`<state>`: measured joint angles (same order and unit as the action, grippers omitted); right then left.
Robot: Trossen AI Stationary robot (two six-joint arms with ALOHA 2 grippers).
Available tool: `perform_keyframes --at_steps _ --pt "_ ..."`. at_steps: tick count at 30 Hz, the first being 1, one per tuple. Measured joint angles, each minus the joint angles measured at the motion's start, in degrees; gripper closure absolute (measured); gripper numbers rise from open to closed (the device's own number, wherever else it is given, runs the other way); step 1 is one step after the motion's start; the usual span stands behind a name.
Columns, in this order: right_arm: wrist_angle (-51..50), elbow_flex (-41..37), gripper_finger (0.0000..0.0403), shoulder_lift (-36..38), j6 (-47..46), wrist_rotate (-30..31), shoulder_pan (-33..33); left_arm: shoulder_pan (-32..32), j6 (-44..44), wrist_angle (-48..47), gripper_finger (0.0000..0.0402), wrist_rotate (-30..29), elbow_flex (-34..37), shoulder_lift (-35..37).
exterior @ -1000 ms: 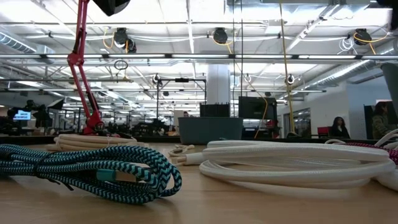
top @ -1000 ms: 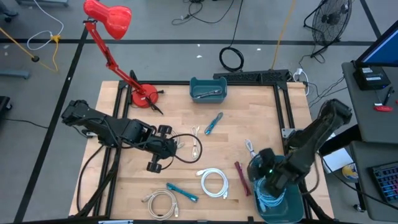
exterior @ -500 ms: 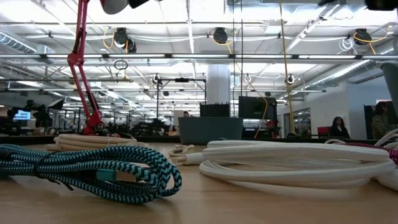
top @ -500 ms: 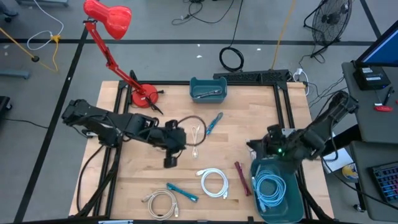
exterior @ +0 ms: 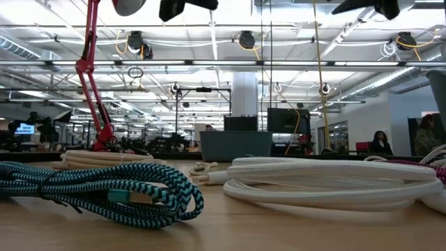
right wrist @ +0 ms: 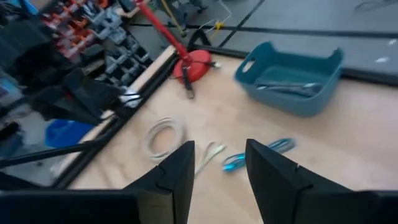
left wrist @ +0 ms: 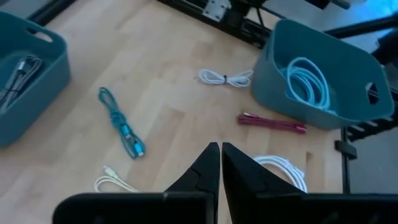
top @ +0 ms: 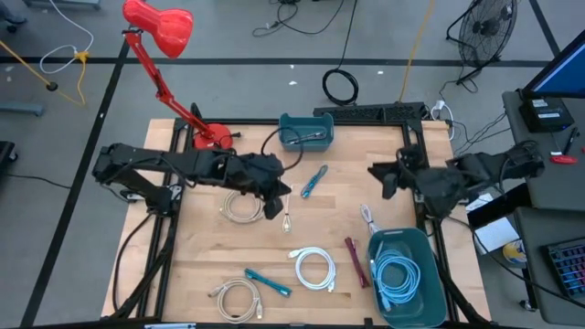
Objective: Pick & Place USB Port
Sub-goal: Put the bottom blue and white charger cable into the top blue bin
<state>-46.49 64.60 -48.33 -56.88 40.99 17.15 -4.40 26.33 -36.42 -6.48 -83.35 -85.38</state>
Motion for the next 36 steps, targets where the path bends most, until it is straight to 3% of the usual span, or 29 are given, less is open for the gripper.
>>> perform_keyframes --at_steps 12,18,21,25,28,32,36 --pt "-3.67 -2.56 0.0271 -2.5 4.11 -13.6 -22.09 7.31 -6.48 -0.21 0.0383 0.48 0.0 0.02" --pt "-0.68 -6.48 0.0271 -5.17 4.68 -22.09 -28.21 12.81 -10.28 -0.34 0.0382 1.04 -0.01 -0.44" --pt "2.2 -7.7 0.0271 -6.33 5.64 -25.16 -29.63 15.89 -12.9 -1.16 0.0378 3.99 -0.01 -1.8" --pt "5.72 -8.22 0.0271 -6.98 6.06 -28.69 -30.56 19.87 -12.11 -1.95 0.0341 11.88 0.0 -4.54" --pt "6.54 -8.24 0.0271 -6.93 7.08 -29.31 -30.87 21.32 -12.68 -2.53 0.0293 14.42 0.0 -6.89" --pt "6.44 -8.24 0.0271 -6.03 8.49 -29.57 -30.87 21.17 -14.65 -2.51 0.0239 14.42 0.0 -10.87" --pt "6.41 -8.24 0.0271 -4.93 8.49 -30.69 -30.85 18.05 -16.84 -0.9 0.0219 10.61 -0.02 -14.63"
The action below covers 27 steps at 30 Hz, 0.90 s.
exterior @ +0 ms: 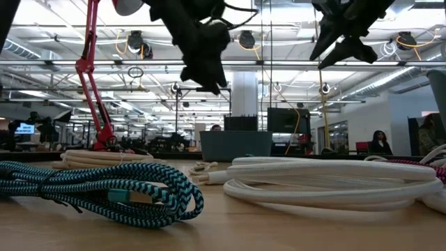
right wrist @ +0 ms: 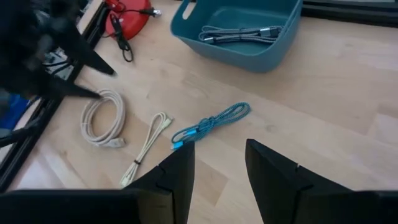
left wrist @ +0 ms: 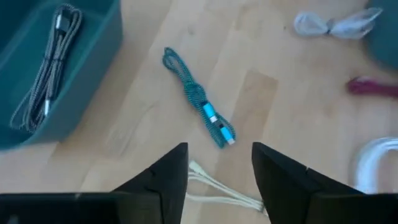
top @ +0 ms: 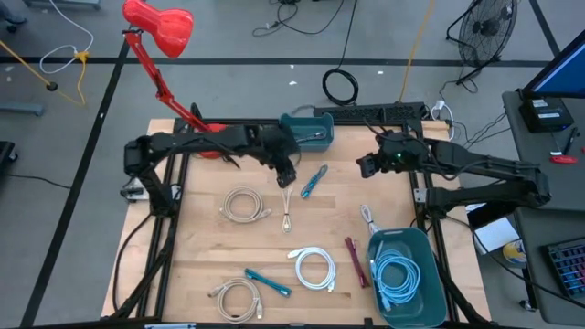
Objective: Pick & Place USB Port
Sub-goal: Put the bottom blue and white charger cable into the top blue bin
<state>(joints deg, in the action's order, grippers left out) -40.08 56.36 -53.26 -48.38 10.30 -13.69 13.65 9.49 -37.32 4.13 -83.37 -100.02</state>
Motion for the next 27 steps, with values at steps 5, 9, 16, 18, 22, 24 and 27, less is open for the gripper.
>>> perform_keyframes --at_steps 5,9,16,18,22,24,27 --pt "-1.06 0.0 0.0271 0.99 1.15 -0.12 0.11 -4.18 -1.16 0.54 0.0234 -9.81 -2.85 -5.78" --pt "-1.72 0.0 0.0271 1.96 2.23 -0.13 0.28 -6.0 -1.5 -3.13 0.0254 -12.46 -9.39 -11.71" --pt "-5.33 0.0 0.0271 3.17 2.52 1.87 0.1 -5.55 0.47 -11.12 0.0262 -13.33 -22.1 -20.68" --pt "-9.27 0.0 0.0271 3.56 1.4 3.15 -0.19 -4.84 1.59 -12.56 0.0255 -11.24 -24.63 -22.82" --pt "-15.81 0.0 0.0271 4.16 1.2 3.48 -0.68 -3.96 1.58 -14.12 0.024 -9.54 -27.49 -25.36" --pt "-17.56 0.0 0.0271 4.35 1.12 3.4 -1.01 -3.65 1.35 -14.82 0.0235 -9.85 -27.54 -25.48" --pt "-18.18 0.0 0.0271 4.53 1.1 3.22 -1.14 -3.05 1.27 -14.69 0.0234 -10.18 -27.63 -25.45"
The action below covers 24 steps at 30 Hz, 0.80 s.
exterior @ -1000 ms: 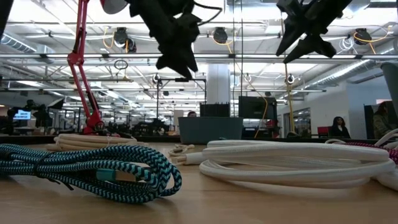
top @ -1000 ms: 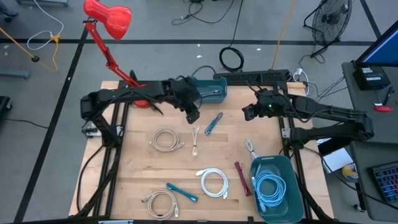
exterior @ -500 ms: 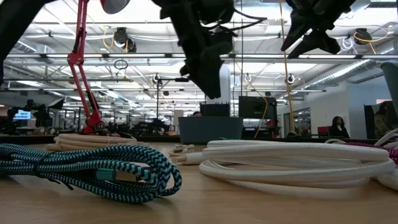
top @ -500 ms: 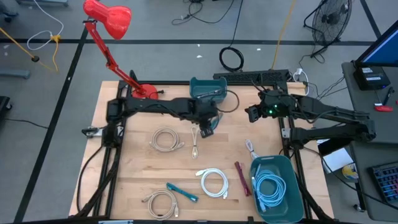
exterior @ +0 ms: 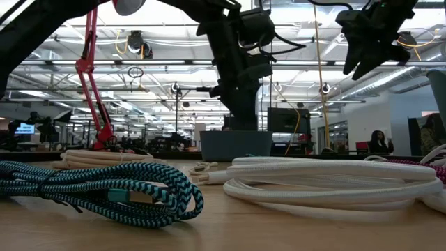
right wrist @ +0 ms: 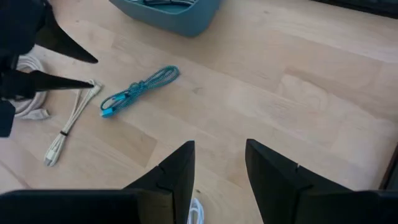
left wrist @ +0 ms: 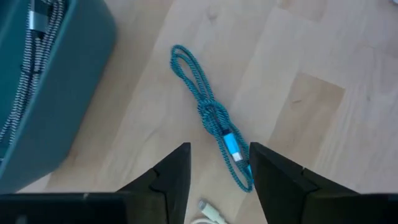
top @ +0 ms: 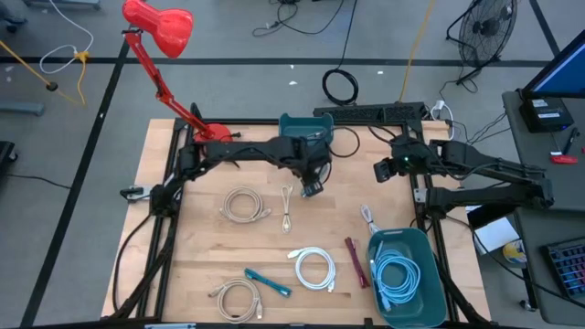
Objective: Pick & Place USB Port
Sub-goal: Put the bottom blue and white charger cable into the top blue bin
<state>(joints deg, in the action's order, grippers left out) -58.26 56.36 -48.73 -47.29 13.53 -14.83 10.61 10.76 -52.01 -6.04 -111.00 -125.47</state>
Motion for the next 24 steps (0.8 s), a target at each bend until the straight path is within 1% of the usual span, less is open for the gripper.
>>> perform_keyframes --at_steps 6,18,21,24 --pt "0.09 0.0 0.0271 0.0 0.02 -0.1 0.02 1.23 -0.04 -0.08 0.0234 -0.1 0.0 0.18" --pt "0.11 0.0 0.0271 -0.02 0.17 -0.1 0.02 1.27 -0.01 -0.06 0.0233 0.06 0.0 0.22" --pt "0.11 0.0 0.0271 -0.02 0.2 -0.08 0.02 0.93 -1.73 -1.08 0.0234 3.12 0.0 0.46" --pt "-0.26 0.0 0.0271 -0.02 0.92 -0.07 0.02 -0.79 -5.53 -2.68 0.0234 6.12 0.0 1.05"
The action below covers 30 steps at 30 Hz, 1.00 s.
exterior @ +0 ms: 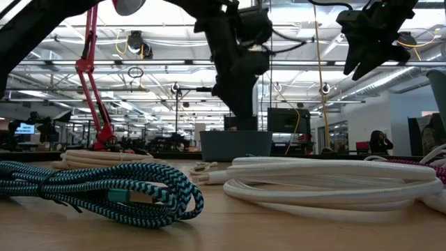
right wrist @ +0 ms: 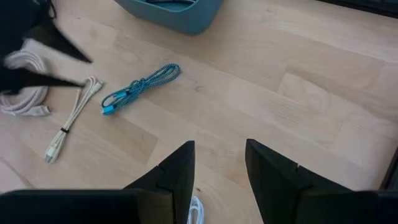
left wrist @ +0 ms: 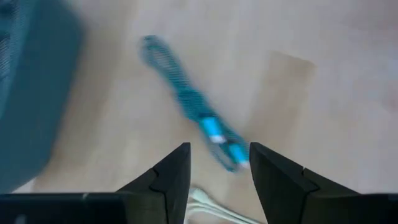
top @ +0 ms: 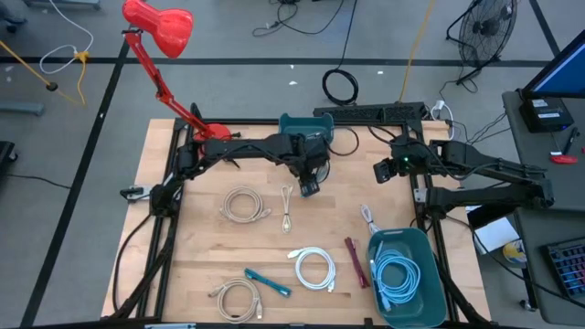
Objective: Pick & Place USB Port
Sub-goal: Put the bottom blue and white charger cable into the top blue bin
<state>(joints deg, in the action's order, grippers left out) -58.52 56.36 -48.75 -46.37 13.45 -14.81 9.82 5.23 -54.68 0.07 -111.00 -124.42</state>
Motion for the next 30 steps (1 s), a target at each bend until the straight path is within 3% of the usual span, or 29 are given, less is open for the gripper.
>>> perform_keyframes --at_steps 4,10,30 --pt "-0.94 0.0 0.0271 0.0 1.2 0.22 0.0 -4.11 -4.65 -4.67 0.0234 0.97 0.0 0.64" --pt "-1.4 0.0 0.0271 -0.02 1.31 0.28 0.0 -11.32 -4.92 -8.73 0.0234 0.41 0.07 0.63" --pt "-1.53 0.0 0.0271 -0.02 2.27 1.5 0.02 -34.59 7.99 -10.26 0.0234 -4.92 3.85 0.62"
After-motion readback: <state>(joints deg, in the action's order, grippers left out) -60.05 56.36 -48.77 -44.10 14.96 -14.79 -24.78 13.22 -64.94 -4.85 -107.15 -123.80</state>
